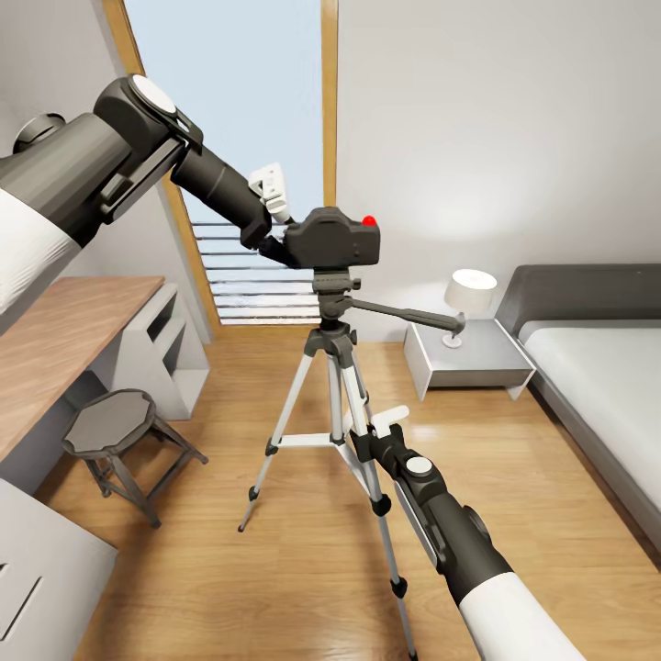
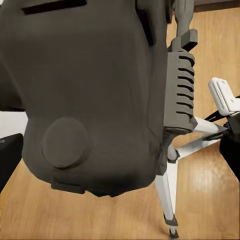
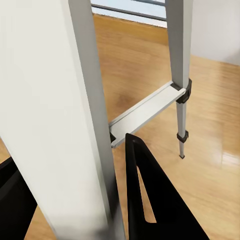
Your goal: Attach the digital camera to the camera tripod in the bedroom.
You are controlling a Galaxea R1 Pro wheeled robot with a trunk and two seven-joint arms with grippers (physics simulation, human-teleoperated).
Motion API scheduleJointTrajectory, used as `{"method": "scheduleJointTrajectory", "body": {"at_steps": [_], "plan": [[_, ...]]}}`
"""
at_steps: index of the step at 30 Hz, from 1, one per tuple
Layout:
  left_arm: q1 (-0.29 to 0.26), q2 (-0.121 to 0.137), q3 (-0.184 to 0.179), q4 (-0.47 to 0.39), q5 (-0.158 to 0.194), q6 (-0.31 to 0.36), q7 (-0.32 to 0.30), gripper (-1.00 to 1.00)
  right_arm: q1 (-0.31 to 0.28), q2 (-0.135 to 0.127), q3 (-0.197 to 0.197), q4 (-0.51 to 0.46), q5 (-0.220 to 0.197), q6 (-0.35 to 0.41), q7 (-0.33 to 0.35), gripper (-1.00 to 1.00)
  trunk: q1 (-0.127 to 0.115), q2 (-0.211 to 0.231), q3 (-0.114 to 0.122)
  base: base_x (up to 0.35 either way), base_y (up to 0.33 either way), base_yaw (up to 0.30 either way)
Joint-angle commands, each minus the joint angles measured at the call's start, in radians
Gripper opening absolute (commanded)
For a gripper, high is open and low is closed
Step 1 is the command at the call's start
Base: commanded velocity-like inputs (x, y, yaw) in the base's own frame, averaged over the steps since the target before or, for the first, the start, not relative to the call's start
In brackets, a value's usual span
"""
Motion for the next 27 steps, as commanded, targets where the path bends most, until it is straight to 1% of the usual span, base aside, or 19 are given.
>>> {"method": "scheduleJointTrajectory", "body": {"at_steps": [1, 20, 27], "plan": [[-0.002, 0.001, -0.005, -0.001, 0.009, 0.011, 0.001, 1.00, -0.001, 0.001, -0.001, -0.002, 0.012, 0.005, 0.005, -1.00, 0.001, -0.002, -0.002, 0.000, 0.000, 0.000], [-0.002, 0.002, -0.005, -0.001, 0.009, 0.013, 0.014, 1.00, -0.001, 0.001, -0.001, -0.002, 0.010, 0.005, 0.005, -1.00, 0.001, -0.002, -0.002, 0.000, 0.000, 0.000], [-0.002, 0.006, -0.004, 0.001, 0.016, 0.013, 0.014, 1.00, -0.001, 0.001, -0.001, 0.000, 0.009, 0.005, 0.005, -1.00, 0.001, -0.002, -0.002, 0.000, 0.000, 0.000]]}}
